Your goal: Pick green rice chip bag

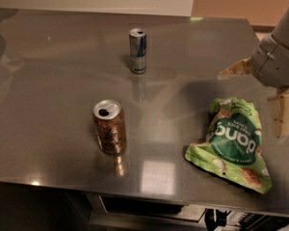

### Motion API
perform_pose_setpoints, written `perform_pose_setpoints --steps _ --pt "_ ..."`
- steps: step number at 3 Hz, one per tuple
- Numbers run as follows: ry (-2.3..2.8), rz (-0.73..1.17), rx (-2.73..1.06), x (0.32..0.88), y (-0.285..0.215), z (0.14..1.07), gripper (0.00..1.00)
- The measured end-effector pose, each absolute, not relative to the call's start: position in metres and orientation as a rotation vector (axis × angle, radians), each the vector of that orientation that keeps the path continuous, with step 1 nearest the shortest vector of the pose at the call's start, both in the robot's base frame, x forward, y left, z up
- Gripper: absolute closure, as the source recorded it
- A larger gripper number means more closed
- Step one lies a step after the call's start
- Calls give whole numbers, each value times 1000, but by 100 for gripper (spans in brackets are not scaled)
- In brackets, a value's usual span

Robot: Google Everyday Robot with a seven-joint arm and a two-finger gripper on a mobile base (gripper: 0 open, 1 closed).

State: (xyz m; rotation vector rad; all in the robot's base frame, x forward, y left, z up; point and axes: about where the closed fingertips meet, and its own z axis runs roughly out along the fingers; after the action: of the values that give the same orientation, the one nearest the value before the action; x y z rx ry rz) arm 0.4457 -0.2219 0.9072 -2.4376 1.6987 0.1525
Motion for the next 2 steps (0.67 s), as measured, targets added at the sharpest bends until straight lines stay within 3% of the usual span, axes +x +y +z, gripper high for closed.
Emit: perform_pose_setpoints --steps 2 --pt "1490 277 -2605 406 -215 853 0"
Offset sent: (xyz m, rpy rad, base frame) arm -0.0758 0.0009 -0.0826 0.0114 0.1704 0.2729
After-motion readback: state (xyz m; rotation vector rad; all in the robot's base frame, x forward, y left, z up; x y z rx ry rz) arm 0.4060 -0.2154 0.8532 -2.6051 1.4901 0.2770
